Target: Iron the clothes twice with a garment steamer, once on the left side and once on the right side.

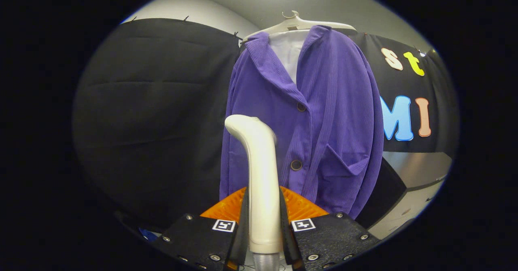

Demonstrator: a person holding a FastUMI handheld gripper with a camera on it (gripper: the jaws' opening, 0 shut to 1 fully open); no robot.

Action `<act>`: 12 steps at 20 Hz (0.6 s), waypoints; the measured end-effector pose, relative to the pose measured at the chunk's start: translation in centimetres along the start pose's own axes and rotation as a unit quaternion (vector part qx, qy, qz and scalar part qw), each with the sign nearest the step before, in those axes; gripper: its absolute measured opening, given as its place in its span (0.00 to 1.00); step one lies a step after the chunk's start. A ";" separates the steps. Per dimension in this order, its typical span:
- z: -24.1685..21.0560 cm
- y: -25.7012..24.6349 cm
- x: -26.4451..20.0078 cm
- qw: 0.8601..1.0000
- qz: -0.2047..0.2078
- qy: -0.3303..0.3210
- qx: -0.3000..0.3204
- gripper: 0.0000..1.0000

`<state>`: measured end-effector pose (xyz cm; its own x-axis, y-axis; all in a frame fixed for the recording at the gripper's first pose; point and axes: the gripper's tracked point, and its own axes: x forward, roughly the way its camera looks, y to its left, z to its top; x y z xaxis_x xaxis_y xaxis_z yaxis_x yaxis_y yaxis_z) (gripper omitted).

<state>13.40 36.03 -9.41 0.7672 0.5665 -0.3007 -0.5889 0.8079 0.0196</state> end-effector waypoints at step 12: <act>-10.4 0.4 -1.2 0.997 0.008 0.076 -0.004 0.36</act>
<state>9.60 33.97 -18.99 0.7116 0.5471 -0.4407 -0.6028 0.7977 0.0169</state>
